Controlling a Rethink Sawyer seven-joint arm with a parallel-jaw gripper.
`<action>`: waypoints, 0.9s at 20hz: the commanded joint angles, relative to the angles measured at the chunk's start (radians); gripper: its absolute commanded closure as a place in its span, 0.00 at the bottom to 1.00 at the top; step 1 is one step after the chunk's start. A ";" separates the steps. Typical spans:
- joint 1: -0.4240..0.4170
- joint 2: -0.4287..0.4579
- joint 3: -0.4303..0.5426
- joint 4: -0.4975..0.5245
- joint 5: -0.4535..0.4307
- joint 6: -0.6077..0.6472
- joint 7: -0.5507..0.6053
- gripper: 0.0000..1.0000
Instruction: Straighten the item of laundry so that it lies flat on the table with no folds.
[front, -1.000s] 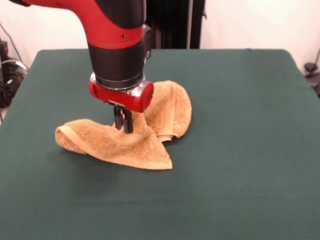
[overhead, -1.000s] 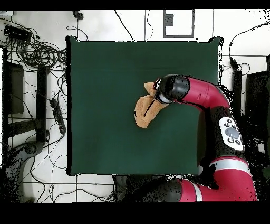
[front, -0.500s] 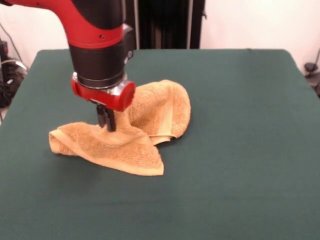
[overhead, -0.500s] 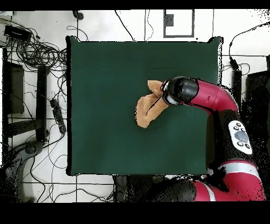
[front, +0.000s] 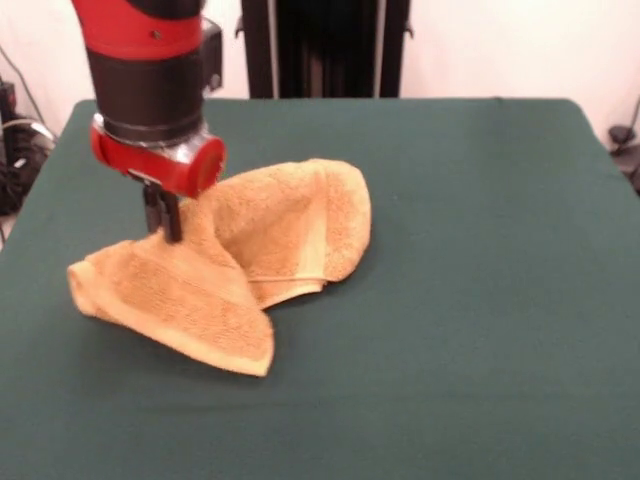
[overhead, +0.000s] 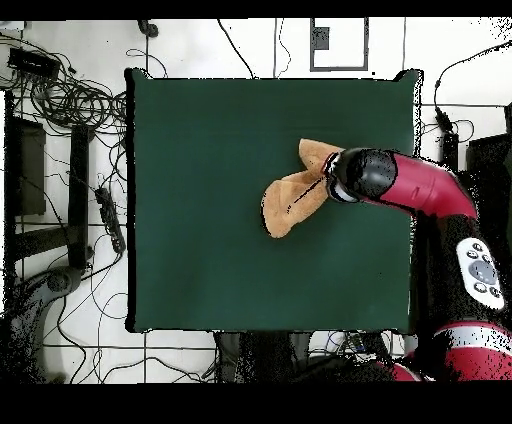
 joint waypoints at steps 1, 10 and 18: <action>-0.037 -0.125 0.100 0.126 -0.034 0.114 -0.216 1.00; -0.121 -0.127 0.112 0.216 -0.074 -0.010 -0.194 1.00; -0.132 -0.138 0.124 0.272 -0.115 -0.119 -0.093 0.00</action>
